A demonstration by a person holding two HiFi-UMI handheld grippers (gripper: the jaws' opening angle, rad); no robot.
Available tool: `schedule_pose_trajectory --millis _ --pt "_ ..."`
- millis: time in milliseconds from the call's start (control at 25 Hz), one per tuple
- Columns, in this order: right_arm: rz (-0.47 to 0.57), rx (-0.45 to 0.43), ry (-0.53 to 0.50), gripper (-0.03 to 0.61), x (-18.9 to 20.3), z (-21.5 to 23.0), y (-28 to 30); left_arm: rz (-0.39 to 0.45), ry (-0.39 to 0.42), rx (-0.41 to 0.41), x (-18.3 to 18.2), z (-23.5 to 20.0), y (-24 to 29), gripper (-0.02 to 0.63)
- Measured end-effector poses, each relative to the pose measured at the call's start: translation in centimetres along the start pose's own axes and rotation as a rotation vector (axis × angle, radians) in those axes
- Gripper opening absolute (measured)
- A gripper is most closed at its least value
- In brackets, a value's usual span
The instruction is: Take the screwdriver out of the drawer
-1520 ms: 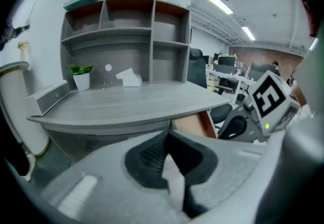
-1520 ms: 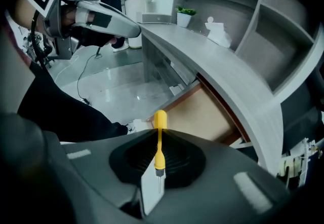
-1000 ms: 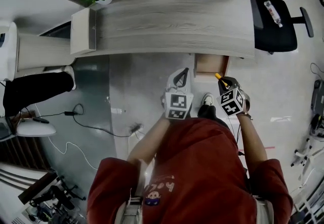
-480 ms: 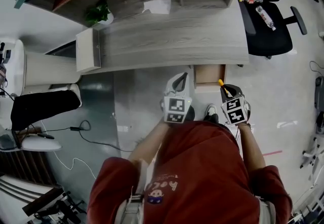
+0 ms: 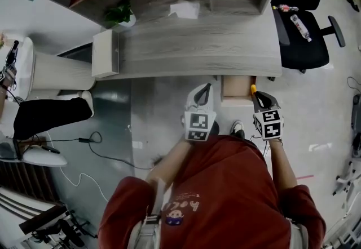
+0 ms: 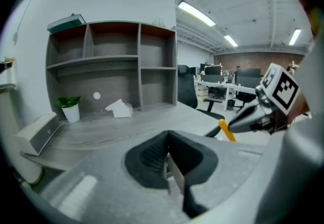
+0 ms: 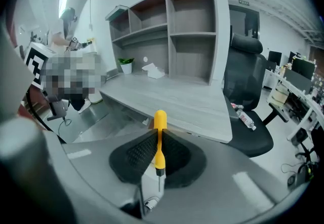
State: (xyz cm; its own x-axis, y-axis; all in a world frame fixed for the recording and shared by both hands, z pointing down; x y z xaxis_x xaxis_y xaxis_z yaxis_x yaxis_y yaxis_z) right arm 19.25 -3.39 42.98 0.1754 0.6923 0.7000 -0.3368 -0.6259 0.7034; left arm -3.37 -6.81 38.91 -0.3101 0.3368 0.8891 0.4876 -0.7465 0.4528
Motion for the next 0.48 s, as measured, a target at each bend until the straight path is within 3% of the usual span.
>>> schedule_pose_trajectory --millis 480 --pt "0.168 0.054 0.013 0.023 -3.6 -0.6 -2.2 0.034 -0.014 -0.052 -1.4 -2.1 -1.8 0.002"
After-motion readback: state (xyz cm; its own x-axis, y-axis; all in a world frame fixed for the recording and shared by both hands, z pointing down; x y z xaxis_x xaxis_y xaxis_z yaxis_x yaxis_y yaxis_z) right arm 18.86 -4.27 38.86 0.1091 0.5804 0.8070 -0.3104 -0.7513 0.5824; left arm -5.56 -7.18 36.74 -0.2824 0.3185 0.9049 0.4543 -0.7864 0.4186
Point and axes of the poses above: the fingertips, and each gripper's own axes: y forward along the fingers, z to its right, x out of its underside, the point moved 8 cm from there along -y, backward along the fingers, and after that the axes turned 3 degrees about y, right-handed, at the moved point
